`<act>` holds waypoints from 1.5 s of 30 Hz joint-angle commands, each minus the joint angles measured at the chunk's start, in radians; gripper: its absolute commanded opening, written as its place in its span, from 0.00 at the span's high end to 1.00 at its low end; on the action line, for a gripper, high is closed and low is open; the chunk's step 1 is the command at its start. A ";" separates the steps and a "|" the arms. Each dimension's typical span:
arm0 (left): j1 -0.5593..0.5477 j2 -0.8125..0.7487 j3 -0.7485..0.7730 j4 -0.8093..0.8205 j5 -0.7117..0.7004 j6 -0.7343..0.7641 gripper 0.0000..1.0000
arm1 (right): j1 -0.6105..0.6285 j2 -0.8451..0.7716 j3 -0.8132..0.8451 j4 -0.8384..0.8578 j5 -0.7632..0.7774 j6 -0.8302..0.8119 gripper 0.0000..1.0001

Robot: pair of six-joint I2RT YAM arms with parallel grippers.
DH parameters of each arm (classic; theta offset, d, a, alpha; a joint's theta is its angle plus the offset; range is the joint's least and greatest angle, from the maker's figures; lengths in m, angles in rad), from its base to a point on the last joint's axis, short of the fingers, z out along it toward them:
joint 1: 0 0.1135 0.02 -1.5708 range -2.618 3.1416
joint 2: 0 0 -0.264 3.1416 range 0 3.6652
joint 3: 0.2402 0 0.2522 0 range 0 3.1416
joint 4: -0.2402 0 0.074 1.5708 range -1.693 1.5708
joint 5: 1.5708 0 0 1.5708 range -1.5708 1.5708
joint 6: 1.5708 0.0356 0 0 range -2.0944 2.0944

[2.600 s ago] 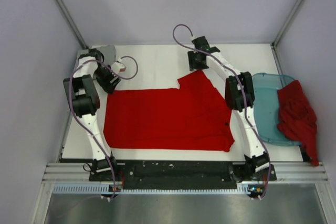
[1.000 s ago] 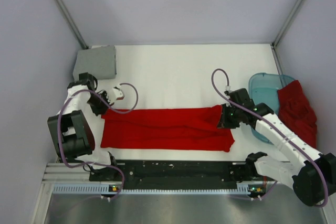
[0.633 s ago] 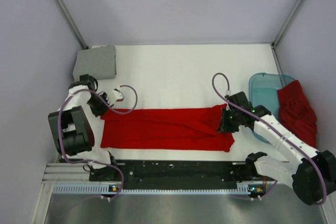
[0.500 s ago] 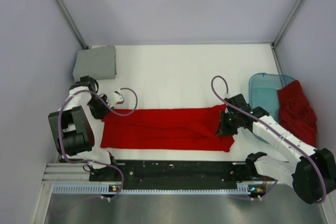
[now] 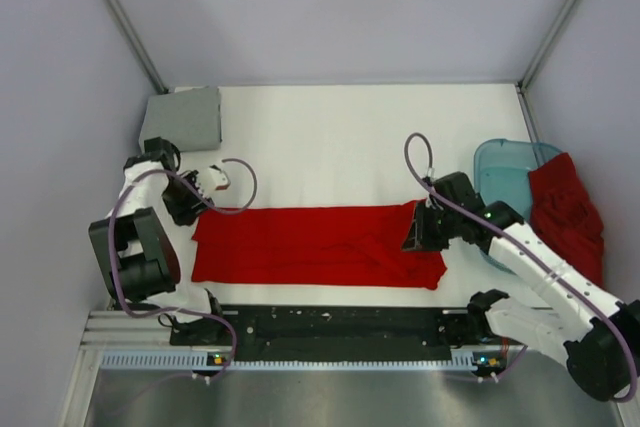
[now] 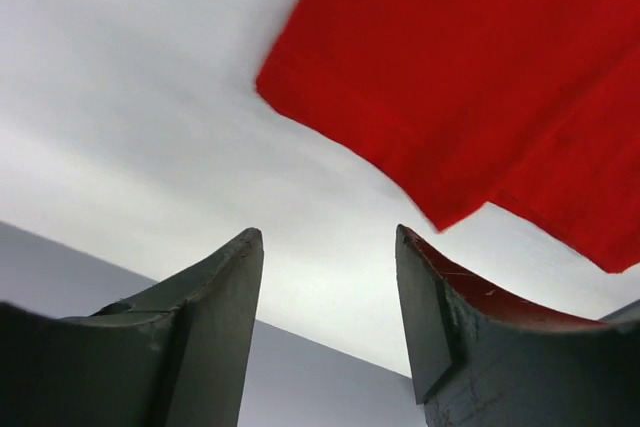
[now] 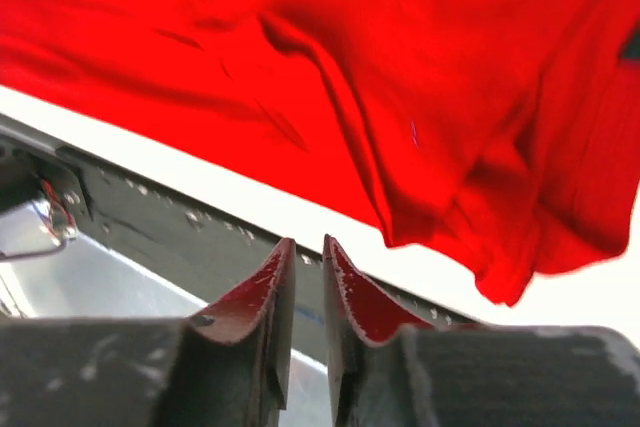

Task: Fold and stack the t-shirts
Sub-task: Fold the other side of the tshirt into a rectangle

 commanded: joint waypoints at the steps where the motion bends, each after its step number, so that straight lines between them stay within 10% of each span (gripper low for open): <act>1: 0.001 -0.065 0.071 -0.024 0.128 -0.095 0.38 | 0.016 0.153 0.090 0.234 0.082 -0.041 0.94; 12: -0.054 -0.188 -0.004 0.008 0.260 -0.256 0.36 | 0.113 0.677 0.282 0.376 0.065 -0.249 1.00; 33: -0.072 -0.199 -0.005 0.010 0.245 -0.270 0.35 | 0.391 0.401 0.150 0.247 0.036 -0.150 1.00; 45: -0.071 -0.168 -0.078 0.226 0.104 -0.376 0.35 | -0.132 0.310 0.116 0.245 0.320 -0.120 0.62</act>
